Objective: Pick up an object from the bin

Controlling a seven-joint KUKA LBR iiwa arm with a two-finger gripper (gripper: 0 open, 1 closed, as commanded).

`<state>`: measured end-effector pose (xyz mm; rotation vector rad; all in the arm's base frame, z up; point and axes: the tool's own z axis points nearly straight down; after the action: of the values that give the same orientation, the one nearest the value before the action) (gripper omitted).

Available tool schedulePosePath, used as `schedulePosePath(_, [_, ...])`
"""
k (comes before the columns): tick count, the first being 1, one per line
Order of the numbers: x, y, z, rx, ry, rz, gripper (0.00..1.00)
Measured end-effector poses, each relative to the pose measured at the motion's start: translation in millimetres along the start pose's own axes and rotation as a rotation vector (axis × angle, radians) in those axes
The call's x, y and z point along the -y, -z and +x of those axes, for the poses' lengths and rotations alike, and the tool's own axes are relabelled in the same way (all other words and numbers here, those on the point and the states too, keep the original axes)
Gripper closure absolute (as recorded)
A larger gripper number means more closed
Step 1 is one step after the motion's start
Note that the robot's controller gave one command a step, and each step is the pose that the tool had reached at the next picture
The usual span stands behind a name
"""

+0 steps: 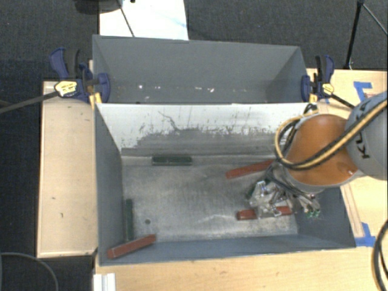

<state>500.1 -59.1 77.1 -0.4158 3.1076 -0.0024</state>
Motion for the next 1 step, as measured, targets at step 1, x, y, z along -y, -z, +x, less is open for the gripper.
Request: schedulePosePath(1, [-0.8, 0.1, -3.8, 0.016, -0.001, 0.001, 0.00])
